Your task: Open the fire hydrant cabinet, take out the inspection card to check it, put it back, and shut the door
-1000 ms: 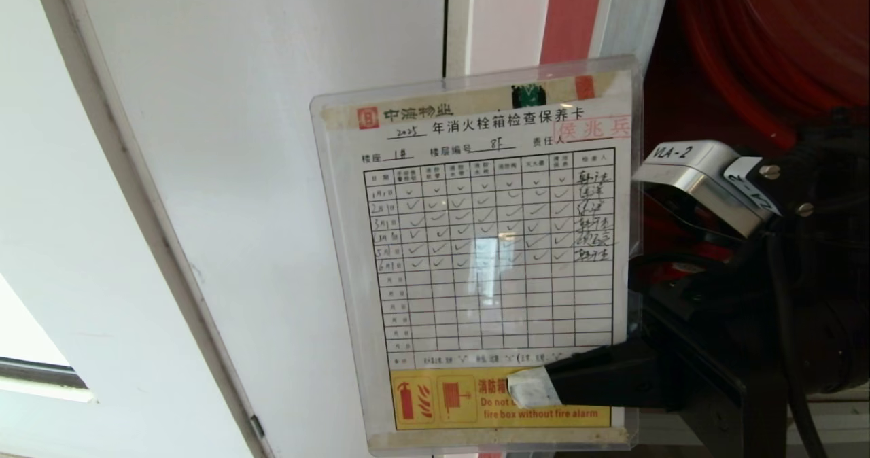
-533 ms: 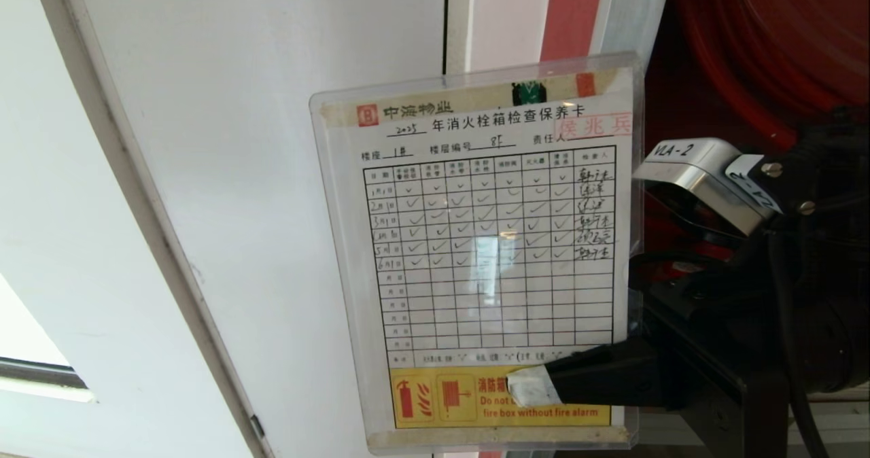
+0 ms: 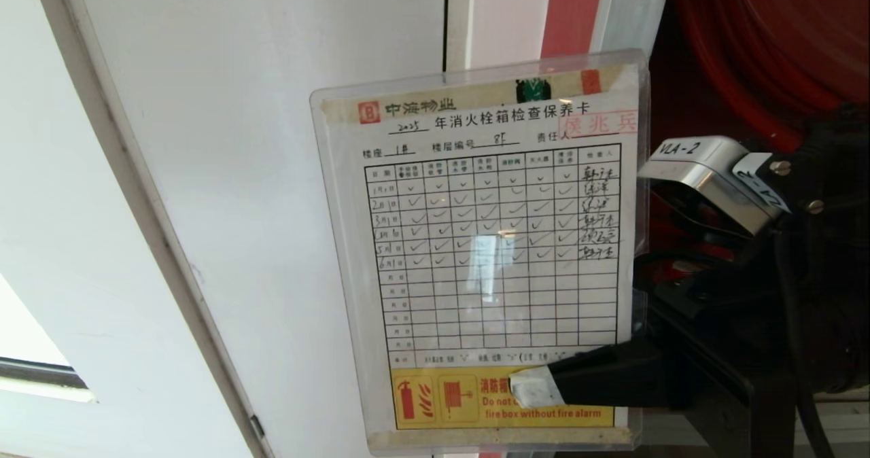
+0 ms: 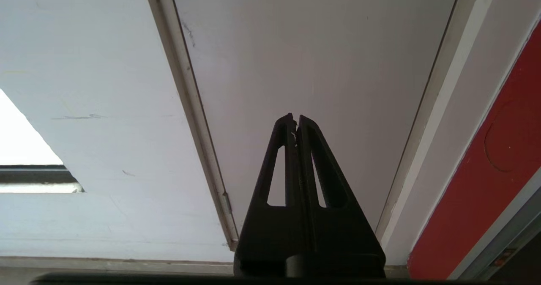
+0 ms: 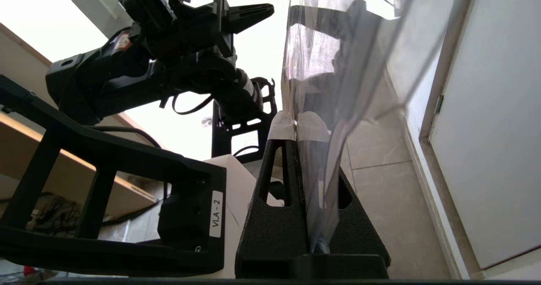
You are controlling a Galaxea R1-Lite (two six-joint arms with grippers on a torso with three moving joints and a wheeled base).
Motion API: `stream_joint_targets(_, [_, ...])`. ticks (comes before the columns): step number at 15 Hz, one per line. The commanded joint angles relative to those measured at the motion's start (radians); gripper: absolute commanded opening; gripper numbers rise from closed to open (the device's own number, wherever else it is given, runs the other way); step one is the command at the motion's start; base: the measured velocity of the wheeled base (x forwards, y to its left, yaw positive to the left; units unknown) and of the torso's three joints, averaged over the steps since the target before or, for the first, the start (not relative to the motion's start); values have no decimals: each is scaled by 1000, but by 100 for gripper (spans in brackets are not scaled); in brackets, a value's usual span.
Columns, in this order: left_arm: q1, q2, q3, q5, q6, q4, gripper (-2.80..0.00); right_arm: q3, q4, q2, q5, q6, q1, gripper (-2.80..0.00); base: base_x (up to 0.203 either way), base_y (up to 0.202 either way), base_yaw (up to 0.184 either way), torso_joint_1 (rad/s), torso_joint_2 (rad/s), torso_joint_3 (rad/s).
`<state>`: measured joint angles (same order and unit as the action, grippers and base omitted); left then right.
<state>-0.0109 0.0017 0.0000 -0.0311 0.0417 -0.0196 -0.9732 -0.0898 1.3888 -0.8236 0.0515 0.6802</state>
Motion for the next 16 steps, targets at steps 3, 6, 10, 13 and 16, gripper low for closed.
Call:
stream_joint_targets(3, [0,0,12,-1,0,0,-280,10,1,-29,-3,-1,-1,-280,0,0,0,0,0,0])
stream_joint_targets(6, [0,0,12,-1,0,0,-280,38,-1,-65,68,-6,-1,-280,0,0,0,0,0,0])
stream_joint_targets(10, [0,0,12,-1,0,0,-280,80,10,-162,152,-7,-2,-280,0,0,0,0,0,0])
stream_joint_targets(13, [0,0,12,-1,0,0,-280,103,56,-236,251,-10,-2,-280,0,0,0,0,0,0])
stream_joint_targets(16, [0,0,12,0,0,0,-280,88,149,-304,342,-14,-2,-280,0,0,0,0,0,0])
